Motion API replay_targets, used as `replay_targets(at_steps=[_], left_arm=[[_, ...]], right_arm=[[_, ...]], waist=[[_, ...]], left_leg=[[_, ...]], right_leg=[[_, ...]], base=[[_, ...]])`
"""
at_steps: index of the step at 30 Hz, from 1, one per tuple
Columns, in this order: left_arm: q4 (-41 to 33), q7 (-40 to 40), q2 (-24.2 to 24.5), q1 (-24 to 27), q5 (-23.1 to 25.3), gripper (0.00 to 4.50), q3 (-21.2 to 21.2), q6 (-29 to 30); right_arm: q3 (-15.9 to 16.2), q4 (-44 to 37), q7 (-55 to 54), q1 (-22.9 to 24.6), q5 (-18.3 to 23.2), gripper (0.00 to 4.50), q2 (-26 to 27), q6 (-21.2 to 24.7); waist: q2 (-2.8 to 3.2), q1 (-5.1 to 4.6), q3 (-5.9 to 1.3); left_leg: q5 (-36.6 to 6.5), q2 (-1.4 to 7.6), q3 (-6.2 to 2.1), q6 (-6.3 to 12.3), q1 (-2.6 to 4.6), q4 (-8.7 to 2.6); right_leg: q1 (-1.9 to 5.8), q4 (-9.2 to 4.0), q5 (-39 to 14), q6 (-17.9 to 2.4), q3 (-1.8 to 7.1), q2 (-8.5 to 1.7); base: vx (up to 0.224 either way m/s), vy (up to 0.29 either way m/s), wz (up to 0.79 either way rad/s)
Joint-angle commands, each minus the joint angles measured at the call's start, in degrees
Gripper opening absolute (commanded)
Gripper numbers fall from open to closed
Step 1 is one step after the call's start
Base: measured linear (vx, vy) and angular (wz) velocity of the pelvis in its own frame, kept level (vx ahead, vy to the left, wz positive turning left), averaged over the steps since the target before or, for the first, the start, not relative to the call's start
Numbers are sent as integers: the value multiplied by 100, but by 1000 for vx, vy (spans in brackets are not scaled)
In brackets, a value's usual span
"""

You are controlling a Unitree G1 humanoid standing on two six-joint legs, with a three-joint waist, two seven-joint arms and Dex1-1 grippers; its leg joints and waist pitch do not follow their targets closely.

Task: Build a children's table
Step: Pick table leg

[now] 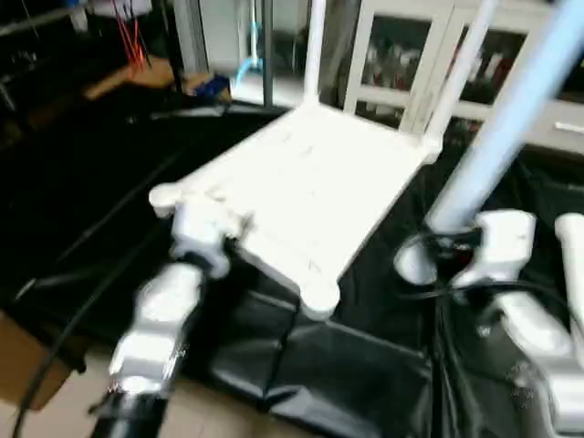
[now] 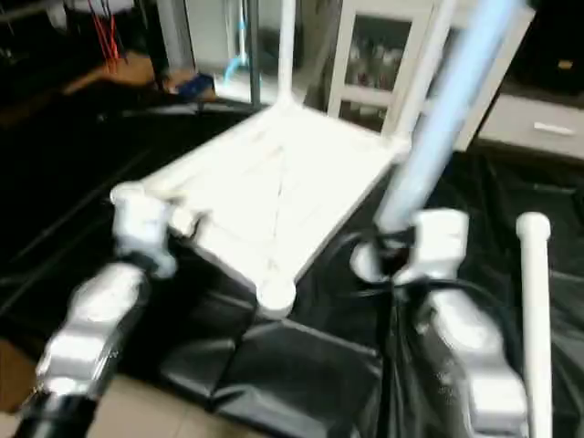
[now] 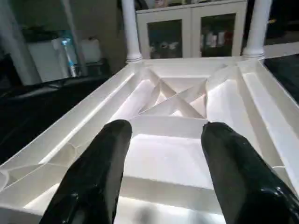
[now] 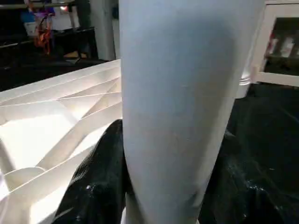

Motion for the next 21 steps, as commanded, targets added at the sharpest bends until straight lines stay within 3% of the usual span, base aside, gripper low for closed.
replay_targets(at_steps=[1, 2, 3, 4, 7, 8, 10, 11, 13, 14, 16, 17, 18, 19, 21], left_arm=[[-41, -411, 54, -24, -336, 277, 38, -3], [-51, -485, 50, -39, -403, 277, 37, -4], [-62, -578, 73, -100, -434, 277, 26, 16], [-20, -584, 106, -150, -380, 277, 17, -9], [437, -381, 225, -317, 9, 277, 85, -196], [539, -330, 241, -340, 81, 277, 110, -232], [890, -492, 427, -484, 164, 277, 63, -333], [1011, -609, 515, -566, 189, 277, 16, -356], [1367, -1192, 761, -885, 144, 277, -157, -447], [1431, -1319, 802, -947, 119, 277, -188, -460], [1570, -2387, 989, -1212, -174, 277, -421, -416], [1570, -2387, 989, -1212, -174, 277, -421, -416], [1692, -3227, 1131, -1444, -269, 277, -663, -408], [1692, -3227, 1131, -1444, -269, 295, -663, -408], [2219, -4004, 1201, -1904, 0, 305, -1041, -817]], right_arm=[[120, -217, 67, -3, 69, 183, -51, 111], [132, -222, 85, 4, 68, 183, -69, 120], [169, -238, 156, 7, 101, 183, -105, 119], [194, -245, 204, 1, 115, 183, -134, 111], [200, -283, 312, -22, 197, 183, -189, 147], [192, -295, 318, -23, 213, 183, -191, 165], [136, -284, 386, -60, 215, 183, -256, 180], [112, -269, 409, -83, 219, 183, -280, 191], [53, -205, 477, -177, 253, 183, -347, 225], [44, -192, 489, -196, 262, 183, -358, 231], [36, -122, 582, -261, 312, 183, -457, 232], [36, -122, 582, -261, 312, 183, -457, 232], [38, -79, 686, -262, 340, 183, -543, 223], [38, -79, 686, -262, 340, 183, -543, 223], [36, -88, 840, -216, 365, 183, -668, 245]], waist=[[-11, 45, -352], [-12, 55, -355], [-15, 49, -336], [17, 71, -315], [21, 70, -231], [3, 63, -209], [-118, 39, -180], [-101, 30, -160], [-79, 7, -164], [-121, -1, -151], [-162, 23, -136], [-151, 26, -139], [-153, 25, -134], [-163, 42, -148], [-169, 59, -170]], left_leg=[[2249, 322, -136, 774, -18, -319], [2254, 324, -124, 766, 9, -314], [2036, 336, -124, 750, -18, -341], [1631, 371, -103, 757, 6, -363], [535, 426, -90, 637, 16, -475], [86, 442, -86, 483, 11, -521], [-491, 448, -39, 290, 26, -573], [-752, 434, -35, 188, 25, -601], [-902, 450, -30, -6, 34, -619], [-912, 449, -31, -36, 19, -636], [-1065, 441, -23, -195, 18, -669], [-1059, 447, -18, -212, 22, -669], [-993, 448, -12, -216, 16, -668], [-869, 439, 10, -170, 2, -651], [-641, 427, 21, -78, -6, -638]], right_leg=[[261, -229, 3174, -1471, 231, -238], [235, -240, 3104, -1535, 227, -228], [235, -266, 2750, -1625, 218, -238], [185, -319, 2278, -1697, 209, -264], [167, -446, 1094, -1682, 187, -275], [174, -477, 753, -1617, 202, -304], [148, -545, 142, -1490, 218, -325], [122, -568, -259, -1408, 231, -332], [83, -579, -453, -1281, 230, -332], [78, -601, -490, -1234, 230, -332], [26, -604, -652, -1133, 244, -357], [13, -599, -632, -1145, 245, -359], [8, -596, -478, -1193, 248, -364], [13, -583, -361, -1213, 257, -367], [40, -573, -91, -1230, 259, -366]], base=[[0, 0, 0], [0, 0, 0], [0, 0, 0], [0, 0, 0], [-39, 24, 1], [-71, 29, 0], [-73, 22, 3], [-73, 12, 5], [-73, -2, 3], [-66, -4, 1], [-51, 3, -1], [0, 0, 0], [0, 0, 0], [0, 0, 0], [0, 0, 0]])
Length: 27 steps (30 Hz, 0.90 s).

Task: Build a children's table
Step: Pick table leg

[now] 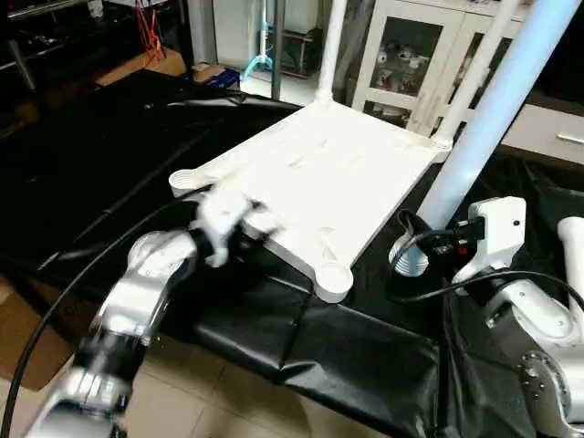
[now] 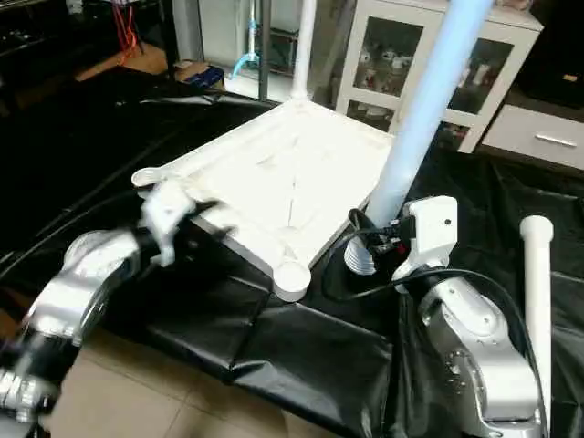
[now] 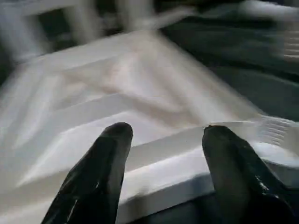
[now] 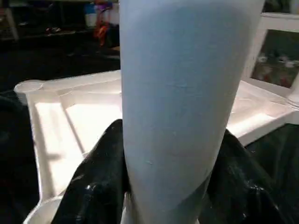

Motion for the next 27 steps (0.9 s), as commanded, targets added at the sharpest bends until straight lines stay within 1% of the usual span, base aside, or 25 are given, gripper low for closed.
replay_targets(at_steps=[1, 2, 3, 4, 5, 6, 7, 8, 9, 10, 11, 12, 13, 14, 15, 16, 17, 18, 20, 22, 23, 25, 27], left_arm=[[322, -546, 12, -262, 208, 325, -278, -303], [533, -720, 5, -402, 330, 325, -405, -419], [719, -838, -4, -512, 411, 346, -484, -514], [1237, -1067, 42, -794, 847, 352, -832, -872], [1237, -1067, 42, -794, 847, 352, -832, -872], [1693, -1176, 72, -1053, 1180, 352, -1068, -1140], [1824, -1189, 68, -1133, 1247, 352, -1112, -1175], [1959, -1203, 59, -1220, 1292, 352, -1149, -1222], [2104, -1141, 43, -1307, 1367, 352, -1186, -1310], [2266, -1078, 30, -1402, 1458, 352, -1240, -1400], [2367, -1061, 36, -1457, 1538, 352, -1297, -1440], [2590, -986, 35, -1579, 1649, 352, -1388, -1594], [2718, -925, 29, -1649, 1709, 352, -1430, -1679], [2890, -823, 2, -1745, 1778, 352, -1465, -1736], [3125, -700, -40, -1870, 1891, 352, -1513, -1856], [3192, -660, -53, -1904, 1930, 352, -1530, -1885], [3331, -623, -80, -1968, 1996, 352, -1565, -1960], [3489, -640, -117, -2034, 2052, 352, -1599, -2060], [3736, -712, -214, -2130, 2078, 352, -1584, -2160], [3870, -785, -268, -2187, 2111, 352, -1581, -2270], [3902, -792, -285, -2208, 2124, 324, -1595, -2283], [4002, -792, -330, -2274, 2170, 324, -1643, -2309], [4104, -556, -361, -2359, 2304, 303, -1711, -2245]], right_arm=[[-110, 1, 111, 17, 54, 183, -103, 64], [-110, -29, 141, 45, 57, 183, -136, 79], [-110, -42, 160, 55, 59, 183, -158, 92], [-130, -137, 208, 108, 72, 183, -226, 112], [-130, -137, 208, 108, 72, 183, -226, 112], [-174, -289, 246, 178, 129, 183, -280, 162], [-187, -345, 253, 210, 149, 183, -296, 180], [-197, -400, 255, 249, 171, 183, -313, 191], [-209, -455, 254, 296, 185, 183, -325, 193], [-223, -513, 251, 352, 193, 183, -336, 192], [-231, -551, 238, 392, 184, 183, -338, 196], [-236, -606, 228, 448, 175, 183, -349, 198], [-239, -638, 224, 479, 173, 183, -354, 199], [-250, -695, 203, 522, 179, 183, -346, 209], [-266, -764, 193, 573, 184, 183, -333, 225], [-270, -788, 192, 592, 186, 183, -329, 229], [-271, -826, 189, 624, 189, 183, -326, 235], [-265, -858, 182, 655, 191, 183, -334, 239], [-270, -897, 175, 689, 204, 183, -345, 248], [-282, -897, 174, 689, 204, 183, -363, 256], [-286, -885, 177, 675, 202, 183, -370, 255], [-294, -850, 189, 635, 197, 183, -389, 252], [-267, -837, 194, 589, 179, 183, -394, 262]], waist=[[-3, 7, -298], [-13, 11, -303], [137, 38, -319], [117, 11, -331], [80, 9, -343], [140, 4, -345], [106, 7, -351], [152, 1, -368], [189, -1, -374], [176, -6, -378], [221, -5, -375], [367, -4, -374], [288, -39, -360], [351, -29, -368], [343, -51, -353], [328, -48, -359], [335, -44, -356], [376, -50, -347], [376, -50, -347], [383, -50, -352], [397, -56, -350], [375, -64, -353], [392, -59, -350]], left_leg=[[-573, 389, -121, 17, 77, -606], [-482, 394, -121, 61, 60, -604], [-361, 388, -113, 119, 84, -585], [-207, 385, -107, 209, 70, -575], [-148, 379, -88, 248, 83, -568], [-80, 376, -87, 287, 81, -562], [-85, 384, -89, 318, 68, -559], [-61, 386, -86, 379, 73, -552], [-33, 392, -91, 439, 61, -549], [-34, 403, -93, 453, 58, -543], [-22, 410, -91, 508, 66, -541], [-31, 414, -112, 527, 69, -539], [-166, 428, -95, 537, 75, -551], [-162, 427, -105, 524, 80, -550], [-225, 422, -92, 538, 75, -552], [-281, 417, -90, 549, 64, -550], [-290, 418, -90, 556, 61, -552], [-360, 415, -86, 544, 67, -558], [-410, 430, -90, 509, 74, -565], [-373, 433, -93, 514, 70, -565], [-377, 436, -97, 528, 63, -568], [-373, 435, -95, 554, 63, -565], [-399, 445, -99, 559, 73, -569]], right_leg=[[148, -444, -54, -1181, 252, -318], [169, -429, 76, -1217, 252, -336], [165, -409, 252, -1297, 252, -348], [182, -417, 534, -1360, 246, -320], [186, -429, 649, -1366, 247, -302], [194, -425, 884, -1431, 245, -299], [218, -414, 941, -1449, 249, -311], [238, -403, 1098, -1547, 245, -327], [248, -401, 1160, -1636, 239, -333], [258, -383, 1186, -1690, 239, -339], [254, -388, 1210, -1772, 233, -339], [255, -365, 1192, -1844, 224, -346], [248, -408, 1081, -1877, 220, -325], [262, -390, 1090, -1905, 219, -331], [252, -422, 1059, -1912, 218, -316], [278, -424, 970, -1919, 228, -334], [279, -428, 914, -1922, 229, -343], [266, -454, 749, -1912, 224, -337], [266, -457, 646, -1907, 226, -335], [266, -450, 689, -1913, 226, -339], [268, -449, 720, -1919, 223, -343], [264, -450, 769, -1928, 222, -341], [256, -448, 736, -1925, 219, -346]], base=[[0, 0, 0], [0, 0, 0], [0, 0, 0], [0, 0, 0], [0, 0, 0], [0, 0, 0], [0, 0, 0], [0, 0, 0], [0, 0, 0], [0, 0, 0], [0, 0, 0], [0, 0, 0], [0, 0, 0], [0, 0, 0], [0, 0, 0], [0, 0, 0], [0, 0, 0], [0, 0, 0], [0, 0, 0], [0, 0, 0], [0, 0, 0], [0, 0, 0], [0, 0, 0]])
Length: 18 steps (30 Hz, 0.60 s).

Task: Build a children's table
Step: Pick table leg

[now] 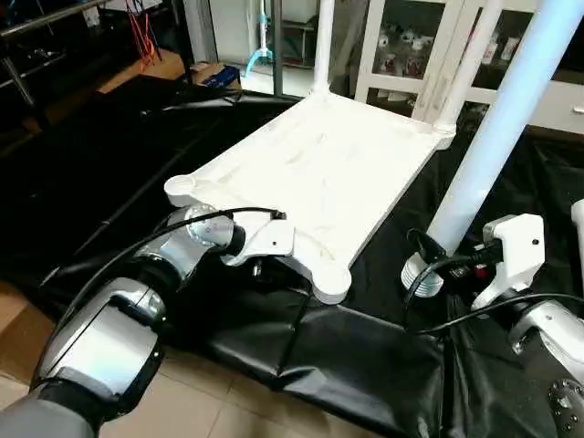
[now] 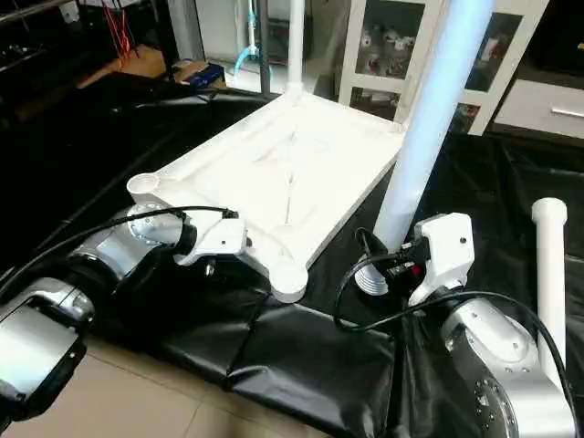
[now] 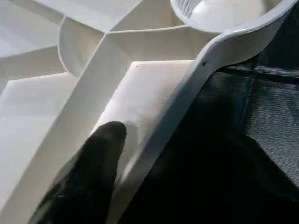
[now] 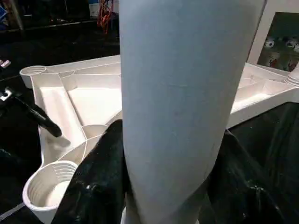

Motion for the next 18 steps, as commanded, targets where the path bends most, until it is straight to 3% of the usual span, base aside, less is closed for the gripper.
replay_targets(at_steps=[1, 4, 5, 7, 8, 10, 14, 17, 18], left_arm=[[79, 210, -17, -120, 184, 291, -131, 75], [142, 209, -56, -119, 244, 278, -139, 74], [131, 191, -55, -93, 289, 270, -174, 53], [150, 173, -73, -61, 351, 246, -199, 18], [171, 153, -76, -43, 424, 246, -233, -12], [168, 111, -56, -12, 505, 236, -294, -69], [172, 1, -28, 83, 589, 203, -394, -164], [170, 29, -39, 118, 616, 183, -375, 39], [143, 25, -52, 147, 627, 172, -338, 391]], right_arm=[[-63, -76, 1, -94, -22, 183, -35, 43], [-20, -56, 1, -114, -43, 183, -26, 30], [1, -44, 7, -125, -47, 183, -19, 25], [44, -19, 17, -146, -67, 183, -10, 13], [76, 3, 16, -167, -68, 183, -14, 6], [94, 26, 22, -183, -56, 183, -25, -5], [128, 92, 48, -227, -59, 183, -46, -29], [132, 126, 71, -267, -53, 183, -56, -31], [151, 140, 85, -285, -59, 183, -61, -36]], waist=[[-19, -6, -357], [-25, -2, -357], [-75, 14, -362], [-80, 16, -346], [-127, 11, -343], [-97, 18, -342], [-111, 15, -340], [-122, 24, -333], [-131, 20, -330]], left_leg=[[-460, 408, -160, 507, 70, -464], [-397, 403, -158, 533, 60, -459], [-353, 402, -154, 565, 53, -455], [-355, 408, -154, 609, 56, -461], [-376, 410, -150, 620, 50, -465], [-363, 410, -153, 623, 54, -465], [-336, 406, -154, 636, 43, -466], [-319, 413, -147, 651, 53, -469], [-343, 415, -144, 648, 54, -471]], right_leg=[[267, -365, 732, -1922, 235, -354], [275, -367, 789, -1928, 240, -362], [281, -358, 771, -1927, 242, -372], [264, -370, 657, -1905, 235, -368], [263, -379, 608, -1897, 235, -366], [257, -378, 543, -1881, 236, -370], [259, -376, 513, -1860, 235, -374], [241, -376, 489, -1860, 236, -377], [237, -381, 454, -1857, 236, -375]], base=[[0, 0, 0], [0, 0, 0], [0, 0, 0], [0, 0, 0], [0, 0, 0], [0, 0, 0], [0, 0, 0], [0, 0, 0], [0, 0, 0]])
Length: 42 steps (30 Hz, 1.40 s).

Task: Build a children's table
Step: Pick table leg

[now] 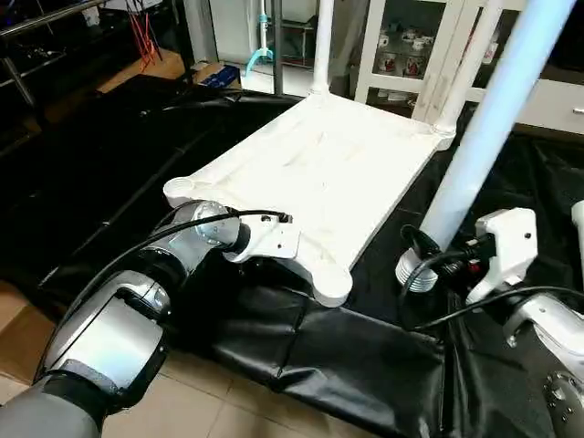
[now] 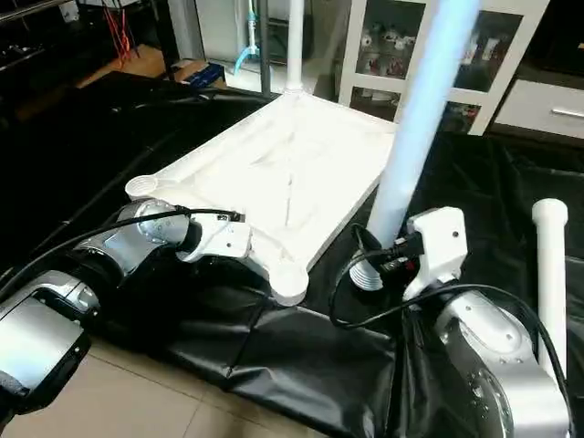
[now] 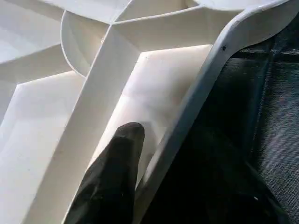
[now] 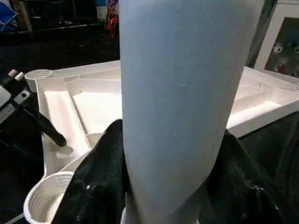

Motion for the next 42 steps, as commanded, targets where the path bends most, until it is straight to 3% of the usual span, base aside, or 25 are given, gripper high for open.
replay_targets(at_steps=[1, 6, 8, 12, 14, 18, 22, 23, 27, 28, 30, 33, 34, 36, 37, 39, 42], left_arm=[[115, -181, 6, 229, 151, 165, -154, 480], [-143, -422, -128, 389, -273, 135, 247, 1435], [-143, -422, -128, 389, -273, 128, 247, 1435], [-688, -706, -186, 673, -563, 112, 458, 2300], [-706, -713, -187, 683, -566, 109, 459, 2326], [-1314, -827, -201, 979, -637, 89, 489, 3247], [-1463, -820, -214, 1058, -633, 75, 494, 3529], [-1965, -539, -360, 1244, -781, 70, 777, 4427], [-2471, -300, -492, 1400, -1016, 63, 1067, 5105], [-2471, -300, -492, 1400, -1016, 62, 1067, 5105], [-2738, -278, -507, 1503, -1076, 52, 1121, 5340], [-3653, -245, -497, 1874, -1099, 38, 1128, 6015], [-3800, -252, -486, 1949, -1098, 38, 1116, 6048], [-3863, -238, -480, 1998, -1089, 31, 1107, 5990], [-4009, -189, -493, 2094, -1076, 27, 1123, 5846], [-4129, -89, -524, 2165, -1075, 27, 1153, 5659], [-4386, -136, -328, 2294, -1039, 27, 936, 4876]], right_arm=[[21, 52, 39, -65, -51, 183, -49, -36], [79, 116, 63, -120, -55, 183, -37, -55], [79, 116, 63, -120, -55, 183, -37, -55], [159, 264, 130, -185, -65, 183, -33, -99], [165, 269, 136, -189, -67, 183, -36, -100], [337, 437, 354, -382, -126, 183, -145, -153], [376, 520, 416, -480, -143, 183, -177, -175], [397, 679, 452, -654, -100, 183, -163, -165], [363, 768, 377, -756, 24, 183, -8, -65], [363, 768, 377, -756, 24, 183, -8, -65], [293, 802, 295, -800, 181, 183, 145, 47], [-73, 1090, -91, -1029, 620, 183, 604, 381], [-125, 1171, -146, -1078, 634, 183, 653, 396], [-132, 1227, -144, -1100, 613, 183, 653, 377], [-127, 1307, -117, -1128, 565, 183, 631, 325], [-124, 1364, -91, -1158, 521, 183, 598, 282], [-107, 1344, -22, -1193, 494, 183, 538, 258]], waist=[[-118, 18, -321], [-140, 2, -287], [-143, -2, -288], [-179, -7, -287], [-171, -10, -283], [-167, -29, -267], [-172, -46, -270], [-176, -55, -274], [-234, -86, -269], [-213, -99, -266], [-230, -115, -279], [-251, -160, -296], [-231, -138, -303], [-215, -111, -323], [-239, -112, -328], [-231, -97, -323], [-216, -91, -311]], left_leg=[[-393, 415, -148, 617, 51, -476], [-696, 408, -145, 444, 55, -512], [-734, 409, -145, 435, 56, -511], [-680, 408, -134, 509, 36, -512], [-707, 405, -139, 511, 24, -517], [-876, 411, -148, 417, 33, -538], [-920, 417, -150, 377, 24, -557], [-900, 426, -151, 367, 29, -560], [-864, 417, -144, 415, 9, -551], [-803, 408, -154, 451, -16, -553], [-768, 413, -148, 467, 0, -550], [-418, 421, -165, 628, -30, -556], [-302, 418, -145, 664, 8, -538], [5, 411, -129, 770, 10, -510], [159, 412, -134, 859, -9, -505], [153, 417, -127, 930, 4, -498], [-13, 427, -128, 901, 3, -515]], right_leg=[[239, -383, 353, -1851, 236, -380], [217, -445, -272, -1791, 241, -383], [211, -460, -325, -1765, 247, -381], [202, -461, -270, -1782, 245, -383], [208, -465, -350, -1760, 244, -382], [185, -508, -756, -1675, 244, -377], [186, -503, -755, -1640, 246, -374], [188, -490, -681, -1670, 244, -382], [187, -516, -795, -1689, 240, -386], [193, -518, -755, -1693, 235, -388], [193, -506, -657, -1710, 239, -386], [211, -471, -239, -1808, 226, -394], [188, -469, -141, -1833, 222, -372], [195, -427, 276, -1867, 224, -354], [206, -399, 539, -1893, 217, -351], [202, -402, 578, -1919, 212, -363], [205, -423, 362, -1862, 214, -361]], base=[[0, 0, 0], [0, 0, 0], [0, 0, 0], [0, 0, 0], [0, 0, 0], [0, 0, 0], [0, 0, 0], [0, 0, 0], [0, 0, 0], [0, 0, 0], [0, 0, 0], [0, 0, 0], [0, 0, 0], [0, 0, 0], [0, 0, 0], [0, 0, 0], [0, 0, 0]])
